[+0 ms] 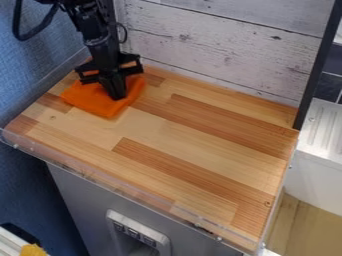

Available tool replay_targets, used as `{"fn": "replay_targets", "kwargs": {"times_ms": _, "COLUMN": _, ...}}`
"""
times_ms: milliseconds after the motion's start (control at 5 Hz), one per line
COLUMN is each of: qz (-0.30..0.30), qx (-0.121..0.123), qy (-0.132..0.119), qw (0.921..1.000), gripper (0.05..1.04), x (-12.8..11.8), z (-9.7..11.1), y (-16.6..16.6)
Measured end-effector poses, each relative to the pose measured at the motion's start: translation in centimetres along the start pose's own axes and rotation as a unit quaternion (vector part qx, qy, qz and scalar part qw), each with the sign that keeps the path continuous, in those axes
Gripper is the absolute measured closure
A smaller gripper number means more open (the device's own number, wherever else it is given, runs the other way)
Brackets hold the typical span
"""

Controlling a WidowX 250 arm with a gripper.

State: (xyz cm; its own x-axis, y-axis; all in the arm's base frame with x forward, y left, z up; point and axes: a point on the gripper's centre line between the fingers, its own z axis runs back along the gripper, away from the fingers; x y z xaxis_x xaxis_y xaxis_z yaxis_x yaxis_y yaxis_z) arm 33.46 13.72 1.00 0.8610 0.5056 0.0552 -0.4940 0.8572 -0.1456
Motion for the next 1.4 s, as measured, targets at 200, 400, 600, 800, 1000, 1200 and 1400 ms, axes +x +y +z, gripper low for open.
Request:
{"fn": "replay_targets", "kwargs": {"times_ms": 200, "qz": -0.073, "qx": 0.013, "qy": -0.014, "qw": 0.9972, "gripper": 1.023, "x": -2.2, "z": -0.1, "y": -0.8}}
{"fn": "replay_targets", "kwargs": {"times_ms": 400, "qz": -0.138, "qx": 0.036, "qy": -0.015, "qw": 0.9896, "gripper": 1.023, "x": -4.3, "z": 0.0, "y": -1.4}}
{"fn": "replay_targets", "kwargs": {"times_ms": 600, "qz": -0.194, "qx": 0.063, "qy": -0.005, "qw": 0.9790, "gripper": 1.023, "x": -6.3, "z": 0.1, "y": -1.7}}
{"fn": "replay_targets", "kwargs": {"times_ms": 800, "qz": -0.234, "qx": 0.085, "qy": 0.014, "qw": 0.9685, "gripper": 1.023, "x": -7.8, "z": 0.1, "y": -2.0}}
{"fn": "replay_targets", "kwargs": {"times_ms": 1000, "qz": -0.265, "qx": 0.096, "qy": 0.044, "qw": 0.9585, "gripper": 0.999, "x": -8.9, "z": 0.4, "y": -2.3}}
{"fn": "replay_targets", "kwargs": {"times_ms": 1200, "qz": -0.278, "qx": 0.098, "qy": 0.065, "qw": 0.9535, "gripper": 0.848, "x": -9.3, "z": 1.8, "y": -2.7}}
{"fn": "replay_targets", "kwargs": {"times_ms": 1400, "qz": -0.286, "qx": 0.090, "qy": 0.078, "qw": 0.9508, "gripper": 0.596, "x": -9.5, "z": 3.5, "y": -3.6}}
